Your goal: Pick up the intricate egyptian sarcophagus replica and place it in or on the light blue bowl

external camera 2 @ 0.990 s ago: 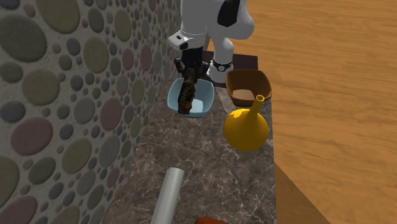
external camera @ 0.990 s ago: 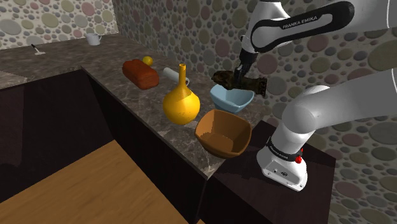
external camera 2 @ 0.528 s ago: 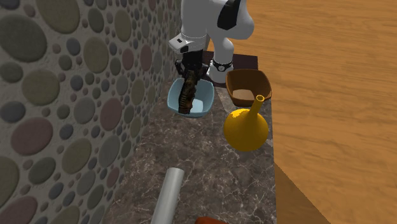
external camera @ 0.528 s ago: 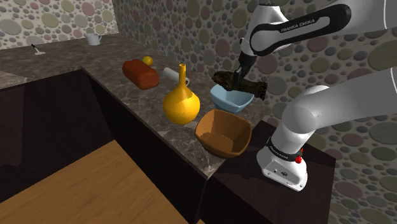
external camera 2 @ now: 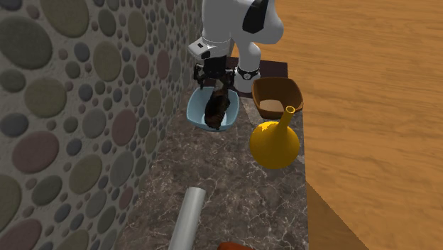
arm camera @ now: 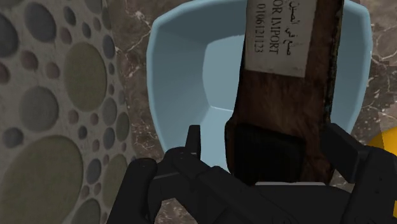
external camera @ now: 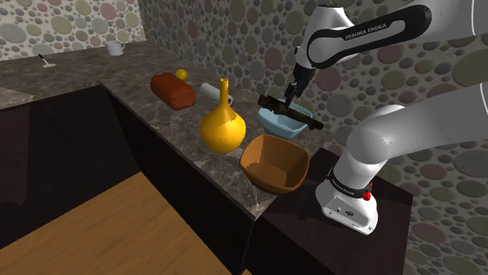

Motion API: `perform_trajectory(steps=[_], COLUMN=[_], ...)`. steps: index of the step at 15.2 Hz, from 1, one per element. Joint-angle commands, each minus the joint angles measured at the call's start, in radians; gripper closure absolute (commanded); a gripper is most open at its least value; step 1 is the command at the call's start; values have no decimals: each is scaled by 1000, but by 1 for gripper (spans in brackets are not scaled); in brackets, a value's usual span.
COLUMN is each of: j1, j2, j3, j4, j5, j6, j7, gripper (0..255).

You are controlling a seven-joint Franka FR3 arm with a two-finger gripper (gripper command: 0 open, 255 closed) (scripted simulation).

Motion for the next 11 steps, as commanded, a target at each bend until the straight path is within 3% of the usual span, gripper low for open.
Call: perform_trajectory(steps=[1,4,11], j1=[2,7,7], j2=[-25,-77,-77], j3=[6,22,22], j4=[20,85,85], j5=[6,21,21], j6=[-45,-162,-162], j7=[-1,-4,-4], gripper=[0,0,0])
